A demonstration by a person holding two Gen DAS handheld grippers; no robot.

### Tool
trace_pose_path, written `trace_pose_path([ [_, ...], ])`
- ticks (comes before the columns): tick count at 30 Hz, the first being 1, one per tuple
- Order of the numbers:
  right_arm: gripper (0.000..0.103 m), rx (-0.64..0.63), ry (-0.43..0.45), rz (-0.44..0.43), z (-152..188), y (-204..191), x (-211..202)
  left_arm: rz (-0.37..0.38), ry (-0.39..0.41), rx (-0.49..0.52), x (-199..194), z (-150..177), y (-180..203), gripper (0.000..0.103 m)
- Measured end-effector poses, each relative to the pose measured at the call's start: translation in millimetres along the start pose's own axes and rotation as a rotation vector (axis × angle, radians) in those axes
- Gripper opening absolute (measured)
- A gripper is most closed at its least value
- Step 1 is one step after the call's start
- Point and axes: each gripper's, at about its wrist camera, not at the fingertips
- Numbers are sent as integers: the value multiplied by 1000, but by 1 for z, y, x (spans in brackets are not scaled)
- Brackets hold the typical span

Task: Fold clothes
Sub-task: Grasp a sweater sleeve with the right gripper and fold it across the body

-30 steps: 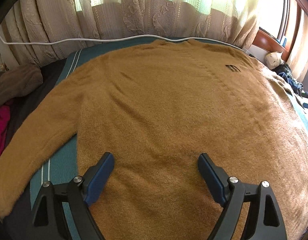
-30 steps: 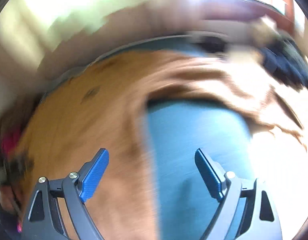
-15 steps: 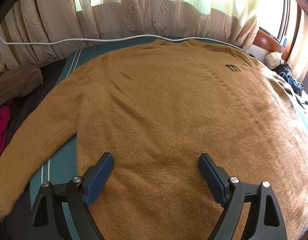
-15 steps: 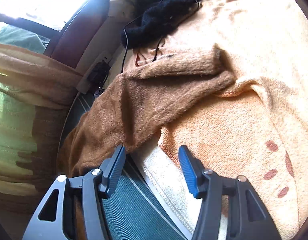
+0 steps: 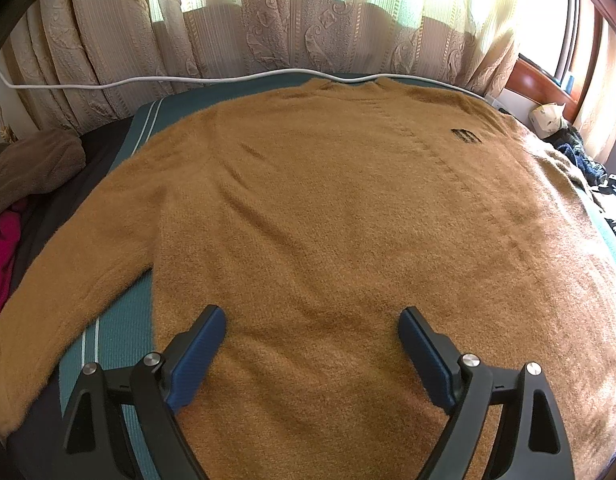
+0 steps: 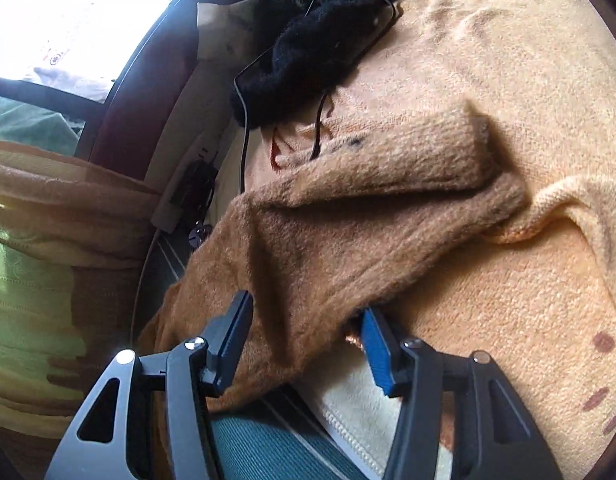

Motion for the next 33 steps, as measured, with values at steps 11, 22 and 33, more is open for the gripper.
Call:
trace_pose_path([
  [11,8,-116,69,134,-13,-2,-16,3,-2,1,1,0,0,93],
  [22,7,-532,303,72,24,-125,-103,6,-3,1,1,0,1,94],
  [33,7,-901,303,-184,139,-274,-118,14,1,-5,1,0,0,94],
])
Point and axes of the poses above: each gripper's, at about its wrist camera, not at the fingertips, and x roughly the way its jaws point, y to its right, z to its underside, and after that the axes turned 3 degrees about y, right-handed
